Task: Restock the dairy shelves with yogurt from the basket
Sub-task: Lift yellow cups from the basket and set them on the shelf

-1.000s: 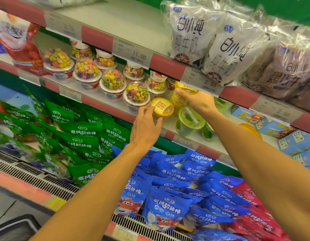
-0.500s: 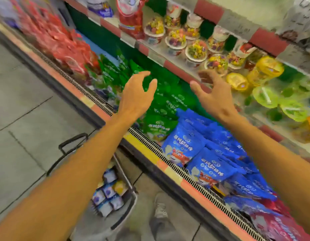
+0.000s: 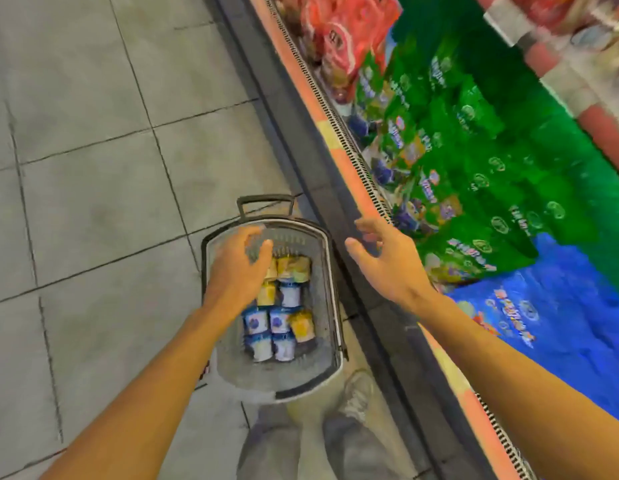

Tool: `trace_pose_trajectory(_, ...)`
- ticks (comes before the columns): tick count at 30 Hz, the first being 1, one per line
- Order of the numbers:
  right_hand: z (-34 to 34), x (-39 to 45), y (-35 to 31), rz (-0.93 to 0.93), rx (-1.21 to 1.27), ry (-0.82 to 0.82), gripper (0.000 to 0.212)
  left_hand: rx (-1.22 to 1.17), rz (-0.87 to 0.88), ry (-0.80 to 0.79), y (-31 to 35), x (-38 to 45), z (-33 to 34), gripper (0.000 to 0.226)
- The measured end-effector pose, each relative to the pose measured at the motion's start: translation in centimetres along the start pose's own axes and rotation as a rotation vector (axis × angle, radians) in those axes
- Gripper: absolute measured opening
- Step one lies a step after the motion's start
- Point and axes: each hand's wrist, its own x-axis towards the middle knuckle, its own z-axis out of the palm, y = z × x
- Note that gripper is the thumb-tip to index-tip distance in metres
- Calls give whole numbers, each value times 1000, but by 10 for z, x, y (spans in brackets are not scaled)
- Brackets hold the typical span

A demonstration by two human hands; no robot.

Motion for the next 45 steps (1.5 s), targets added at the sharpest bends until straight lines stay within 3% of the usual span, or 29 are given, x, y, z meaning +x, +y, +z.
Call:
trace_pose_trajectory(8, 179, 42, 98, 98, -168, -339, 48, 89, -256, -163, -181, 30, 106, 47)
trace_pose_trajectory(18, 363, 142, 211, 59, -273, -495, 47, 54, -425, -198, -345, 117, 242, 61)
trace_pose_trajectory(24, 466, 197, 224, 27, -347, -526, 76, 18, -501, -218, -419, 150, 294, 63)
trace_pose_trajectory(26, 492, 209, 226, 48, -396, -530, 80, -1, -502, -261, -430, 155, 310, 74)
trace_pose_trajectory(29, 517, 224, 232, 14, -508, -458, 68, -14, -516, -313, -440, 161, 331, 98)
trace_pose_trajectory(33, 545, 222, 246, -78, -695, -375, 67, 157, -477, -343, -445, 170, 344, 109)
trace_pose_trajectory(37, 577, 219, 254, -17, -863, -329, 80, 122, -494, -293, -443, 173, 345, 92)
trace_pose_trajectory(41, 581, 222, 261, 78, -743, -262, 71, 106, -490, -194, -444, 169, 337, 82)
trace_pose_trajectory(45, 566, 219, 257, 150, -552, -279, 79, 102, -482, -166, -441, 169, 331, 80)
